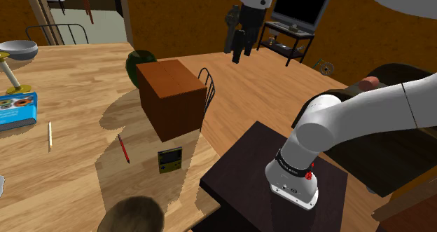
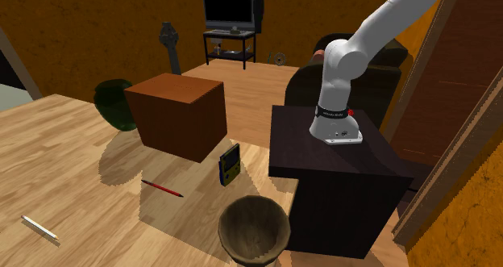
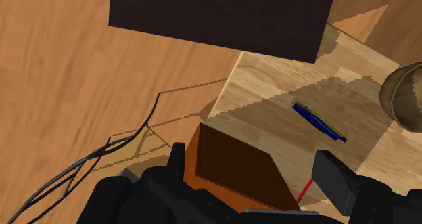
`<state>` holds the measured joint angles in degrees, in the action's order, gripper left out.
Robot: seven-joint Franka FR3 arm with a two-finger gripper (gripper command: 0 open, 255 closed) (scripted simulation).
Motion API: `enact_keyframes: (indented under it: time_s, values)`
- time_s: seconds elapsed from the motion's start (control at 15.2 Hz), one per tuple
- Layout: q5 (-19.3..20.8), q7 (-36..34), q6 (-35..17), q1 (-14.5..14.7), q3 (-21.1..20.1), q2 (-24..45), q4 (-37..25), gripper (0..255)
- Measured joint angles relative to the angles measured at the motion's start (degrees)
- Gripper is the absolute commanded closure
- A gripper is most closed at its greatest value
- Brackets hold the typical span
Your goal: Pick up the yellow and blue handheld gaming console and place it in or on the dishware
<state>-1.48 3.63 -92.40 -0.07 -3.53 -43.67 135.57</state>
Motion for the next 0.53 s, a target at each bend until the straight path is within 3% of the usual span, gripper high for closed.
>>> enact_keyframes:
  time_s: [0.2, 0.53]
  values:
    - [-0.4, 0.0, -1.9, 0.7, -0.8, 0.1, 1.7, 0]
    - [-1.7, 0.4, -10.3, 3.4, -3.9, 2.7, 7.4, 0]
